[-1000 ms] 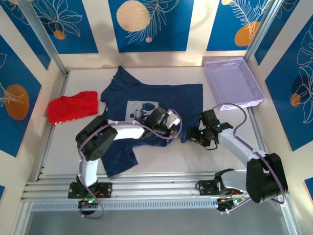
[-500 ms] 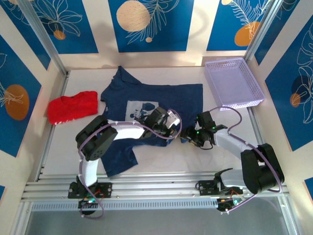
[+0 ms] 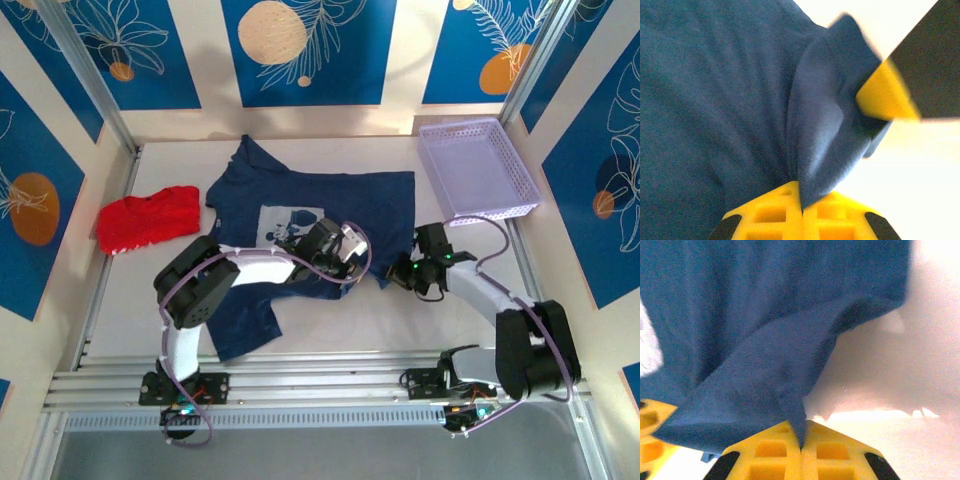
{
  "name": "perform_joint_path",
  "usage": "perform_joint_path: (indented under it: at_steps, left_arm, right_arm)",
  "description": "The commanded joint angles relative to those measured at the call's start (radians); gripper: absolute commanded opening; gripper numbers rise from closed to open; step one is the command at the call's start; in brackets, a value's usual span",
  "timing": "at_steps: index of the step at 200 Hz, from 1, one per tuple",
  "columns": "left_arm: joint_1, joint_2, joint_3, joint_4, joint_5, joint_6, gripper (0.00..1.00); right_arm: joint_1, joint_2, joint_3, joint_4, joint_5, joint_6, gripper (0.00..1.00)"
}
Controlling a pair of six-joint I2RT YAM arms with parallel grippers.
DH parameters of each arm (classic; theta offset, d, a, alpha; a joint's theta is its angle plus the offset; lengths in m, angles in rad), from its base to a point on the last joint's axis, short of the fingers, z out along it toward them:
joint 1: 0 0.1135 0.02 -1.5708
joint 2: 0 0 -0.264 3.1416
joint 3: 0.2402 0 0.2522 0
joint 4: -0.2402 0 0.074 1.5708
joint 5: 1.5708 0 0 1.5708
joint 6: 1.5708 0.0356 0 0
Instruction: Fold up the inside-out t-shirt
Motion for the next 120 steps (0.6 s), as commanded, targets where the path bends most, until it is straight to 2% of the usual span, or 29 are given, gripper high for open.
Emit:
perform_joint_path:
  at_steps: [1, 21, 62, 98, 120]
  left_arm:
    - [0.031, -0.074, -0.007, 0.001, 0.024, -0.062, 0.0]
    - [0.036, -0.093, -0.006, -0.021, 0.069, -0.077, 0.0]
    - [0.036, -0.088, -0.029, -0.031, 0.136, -0.112, 0.0]
    - [0.049, -0.057, -0.006, -0.021, 0.135, -0.241, 0.0]
    - [0.067, -0.027, 0.009, 0.001, 0.142, -0.365, 0.0]
  right_arm:
    - [-0.06, -0.057, 0.097, -0.127, 0.043, -0.119, 0.02]
    - [-0.077, -0.017, 0.179, -0.176, 0.09, -0.189, 0.03]
    - [-0.037, 0.232, 0.394, -0.245, 0.299, -0.299, 0.11]
    - [0.004, 0.443, 0.61, -0.306, 0.317, -0.371, 0.24]
    - [0.024, 0.471, 0.649, -0.337, 0.296, -0.391, 0.33]
